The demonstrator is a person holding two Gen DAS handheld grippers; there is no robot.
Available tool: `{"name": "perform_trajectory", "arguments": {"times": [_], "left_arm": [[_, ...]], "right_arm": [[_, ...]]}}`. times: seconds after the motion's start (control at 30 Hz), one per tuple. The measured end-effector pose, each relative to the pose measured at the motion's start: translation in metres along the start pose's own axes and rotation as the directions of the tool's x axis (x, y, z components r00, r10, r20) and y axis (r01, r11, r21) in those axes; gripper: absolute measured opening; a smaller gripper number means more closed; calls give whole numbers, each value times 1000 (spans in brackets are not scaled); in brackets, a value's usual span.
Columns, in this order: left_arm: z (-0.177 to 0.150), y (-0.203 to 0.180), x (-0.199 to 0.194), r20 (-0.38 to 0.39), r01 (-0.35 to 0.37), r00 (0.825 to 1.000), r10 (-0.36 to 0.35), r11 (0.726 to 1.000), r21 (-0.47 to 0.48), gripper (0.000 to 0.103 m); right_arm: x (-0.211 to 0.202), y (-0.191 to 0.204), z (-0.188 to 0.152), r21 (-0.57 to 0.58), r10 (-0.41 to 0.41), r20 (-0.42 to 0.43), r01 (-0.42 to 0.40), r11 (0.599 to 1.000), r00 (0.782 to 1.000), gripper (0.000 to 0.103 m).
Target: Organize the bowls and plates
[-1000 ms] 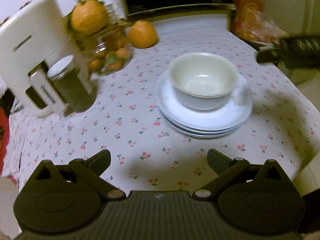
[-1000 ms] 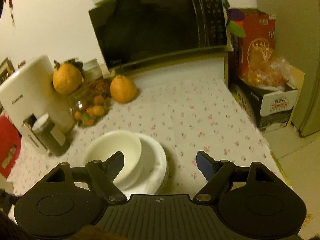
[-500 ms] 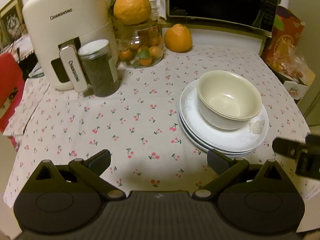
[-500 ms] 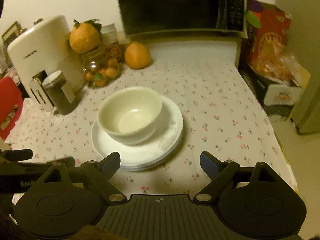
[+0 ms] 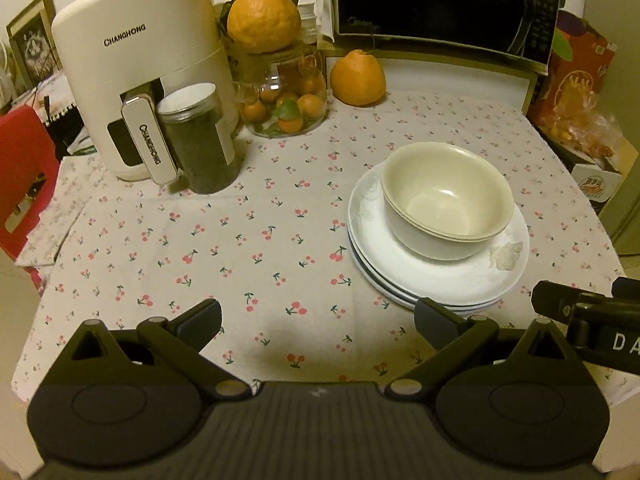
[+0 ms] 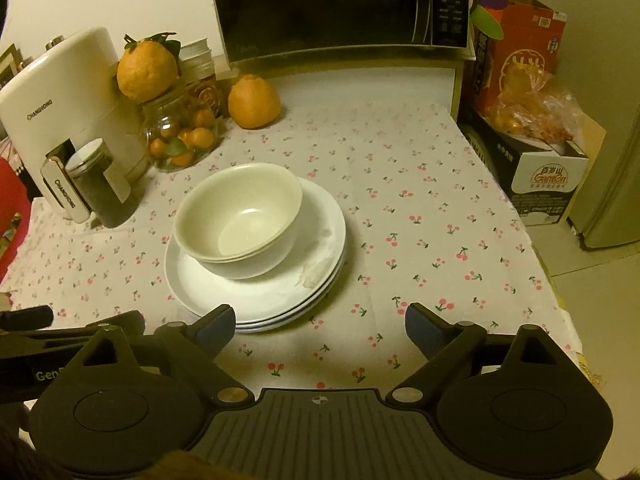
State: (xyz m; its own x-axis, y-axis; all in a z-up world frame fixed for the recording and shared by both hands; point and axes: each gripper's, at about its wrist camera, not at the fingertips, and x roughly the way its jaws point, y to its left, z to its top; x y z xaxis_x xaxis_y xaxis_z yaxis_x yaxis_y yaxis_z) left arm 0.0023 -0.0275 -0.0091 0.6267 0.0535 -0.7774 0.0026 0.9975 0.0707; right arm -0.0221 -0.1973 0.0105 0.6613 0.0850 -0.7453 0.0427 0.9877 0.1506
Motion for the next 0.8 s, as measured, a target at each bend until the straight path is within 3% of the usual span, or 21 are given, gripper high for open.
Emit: {"name": "perform_trajectory", "arguments": {"times": [0.8], "left_arm": [[-1,0,1,-9,-2,1000,2,1000,3,103]], "right_arm": [[1,0,-1,13,-6,0,6,1000,1000,94]]}}
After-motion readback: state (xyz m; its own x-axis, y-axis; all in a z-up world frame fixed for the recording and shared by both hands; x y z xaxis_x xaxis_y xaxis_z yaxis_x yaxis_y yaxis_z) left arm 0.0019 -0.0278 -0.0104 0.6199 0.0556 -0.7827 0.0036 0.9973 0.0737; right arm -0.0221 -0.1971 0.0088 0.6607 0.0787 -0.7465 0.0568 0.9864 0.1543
